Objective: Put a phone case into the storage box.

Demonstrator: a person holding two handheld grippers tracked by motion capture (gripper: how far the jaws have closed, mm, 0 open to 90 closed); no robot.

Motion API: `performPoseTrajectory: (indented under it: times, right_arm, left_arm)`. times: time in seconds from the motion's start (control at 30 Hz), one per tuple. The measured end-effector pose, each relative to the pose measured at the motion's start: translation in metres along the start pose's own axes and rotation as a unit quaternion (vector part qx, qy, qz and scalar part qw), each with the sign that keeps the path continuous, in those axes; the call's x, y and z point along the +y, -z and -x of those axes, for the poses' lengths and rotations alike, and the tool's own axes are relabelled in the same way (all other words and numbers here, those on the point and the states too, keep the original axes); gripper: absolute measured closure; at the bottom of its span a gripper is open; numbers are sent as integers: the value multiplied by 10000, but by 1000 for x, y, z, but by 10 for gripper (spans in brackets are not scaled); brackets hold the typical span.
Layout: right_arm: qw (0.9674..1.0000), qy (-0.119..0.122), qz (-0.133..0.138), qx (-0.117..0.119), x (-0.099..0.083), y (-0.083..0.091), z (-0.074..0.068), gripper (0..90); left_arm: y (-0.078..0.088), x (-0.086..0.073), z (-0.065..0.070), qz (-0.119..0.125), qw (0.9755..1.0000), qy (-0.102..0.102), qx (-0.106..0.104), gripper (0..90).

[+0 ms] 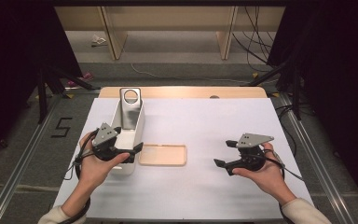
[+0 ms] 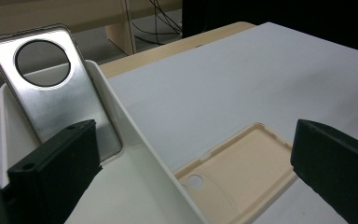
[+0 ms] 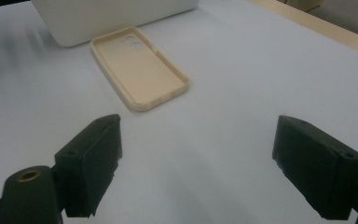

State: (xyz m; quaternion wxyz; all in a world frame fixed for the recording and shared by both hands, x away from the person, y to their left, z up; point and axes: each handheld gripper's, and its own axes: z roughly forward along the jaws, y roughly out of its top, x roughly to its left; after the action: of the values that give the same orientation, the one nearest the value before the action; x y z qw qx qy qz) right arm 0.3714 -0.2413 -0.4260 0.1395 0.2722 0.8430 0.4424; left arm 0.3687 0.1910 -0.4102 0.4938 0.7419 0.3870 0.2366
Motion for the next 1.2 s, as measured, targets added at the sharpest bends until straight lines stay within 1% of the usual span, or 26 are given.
performPoseTrajectory:
  times: [0.13, 0.23, 0.33, 0.4, 0.57, 0.67, 0.77, 0.9, 1.0, 1.07, 1.1, 1.2]
  right_arm:
    - [10000, -4, 31, -10, 1, 1, 0, 166]
    - [10000, -10, 14, -21, 1, 0, 1, 167]
    - [10000, -11, 20, -22, 0, 1, 1, 167]
    - [10000, -7, 28, -14, 0, 1, 0, 167]
    - [10000, 1, 32, 3, 0, 2, -1, 173]
    - [10000, 26, 27, 44, 2, 0, -2, 197]
    - [9999, 46, 14, 151, 5, -7, -4, 236]
    - [9992, 191, -54, 337, 16, -19, -7, 351]
    - [9981, 335, -172, 491, 26, -32, -9, 493]
    - [9970, 339, -243, 652, 32, -40, -11, 558]
    - [9963, 393, -336, 692, 36, -46, -12, 581]
    - [9954, 464, -465, 695, 42, -56, -15, 680]
  left_arm:
    - [0, 3, 1, 45, 10000, -21, -1, 7]
    - [0, 4, 2, 97, 10000, -10, 4, 29]
    - [1, 5, 4, 117, 9999, -15, 85, 63]
    - [1, 7, 4, 141, 9998, -6, 126, 69]
    - [4, 8, 6, 196, 9997, -8, 175, 112]
    - [5, 8, 6, 228, 9995, 29, 198, 136]
    - [4, 7, 8, 186, 9997, 2, 157, 143]
    - [3, 5, 10, 174, 9997, -16, 147, 150]
    - [4, 3, 12, 184, 9997, -13, 145, 165]
    - [4, 2, 13, 161, 9998, -10, 133, 176]
    - [4, 2, 14, 161, 9998, -6, 130, 182]
    - [3, 3, 18, 176, 9998, -57, 93, 213]
